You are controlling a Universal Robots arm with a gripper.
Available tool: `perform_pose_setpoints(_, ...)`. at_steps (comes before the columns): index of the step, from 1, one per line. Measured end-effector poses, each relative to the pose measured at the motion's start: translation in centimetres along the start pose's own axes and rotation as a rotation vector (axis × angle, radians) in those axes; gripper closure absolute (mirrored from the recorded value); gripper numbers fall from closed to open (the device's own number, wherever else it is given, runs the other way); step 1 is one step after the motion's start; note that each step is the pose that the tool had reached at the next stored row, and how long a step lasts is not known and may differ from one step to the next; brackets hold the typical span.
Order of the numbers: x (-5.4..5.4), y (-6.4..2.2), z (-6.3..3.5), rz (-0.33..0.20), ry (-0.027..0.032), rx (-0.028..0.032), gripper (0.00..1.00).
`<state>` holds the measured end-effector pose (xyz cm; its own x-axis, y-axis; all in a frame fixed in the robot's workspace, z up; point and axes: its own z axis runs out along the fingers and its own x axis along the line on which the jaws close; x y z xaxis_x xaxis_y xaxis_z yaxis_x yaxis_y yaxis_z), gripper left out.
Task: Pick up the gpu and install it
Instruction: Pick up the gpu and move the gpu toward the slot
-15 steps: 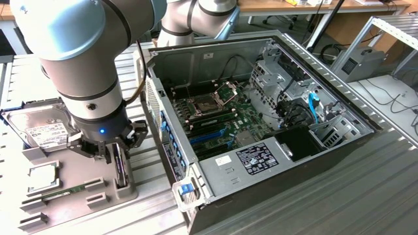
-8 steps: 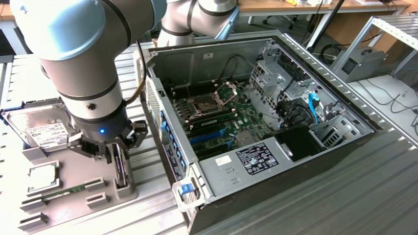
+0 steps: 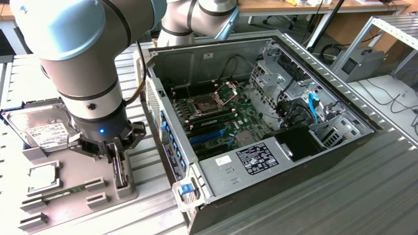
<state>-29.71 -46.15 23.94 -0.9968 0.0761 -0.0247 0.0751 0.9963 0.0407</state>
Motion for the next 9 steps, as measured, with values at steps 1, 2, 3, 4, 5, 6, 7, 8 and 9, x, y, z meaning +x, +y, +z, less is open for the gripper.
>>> perform_pose_setpoints(1,0.0,0.0,0.0,0.0,0.0,-0.0001,0.73)
perform_pose_setpoints(2,0.0,0.0,0.0,0.0,0.0,0.0,0.73)
perform_pose_setpoints(3,0.0,0.0,0.0,0.0,0.0,0.0,0.73)
perform_pose_setpoints(4,0.0,0.0,0.0,0.0,0.0,0.0,0.73)
perform_pose_setpoints(5,0.0,0.0,0.0,0.0,0.0,0.0,0.73)
perform_pose_setpoints(6,0.0,0.0,0.0,0.0,0.0,0.0,0.73)
perform_pose_setpoints(7,0.0,0.0,0.0,0.0,0.0,0.0,0.73)
perform_pose_setpoints(8,0.0,0.0,0.0,0.0,0.0,0.0,0.73)
perform_pose_setpoints(9,0.0,0.0,0.0,0.0,0.0,0.0,0.73)
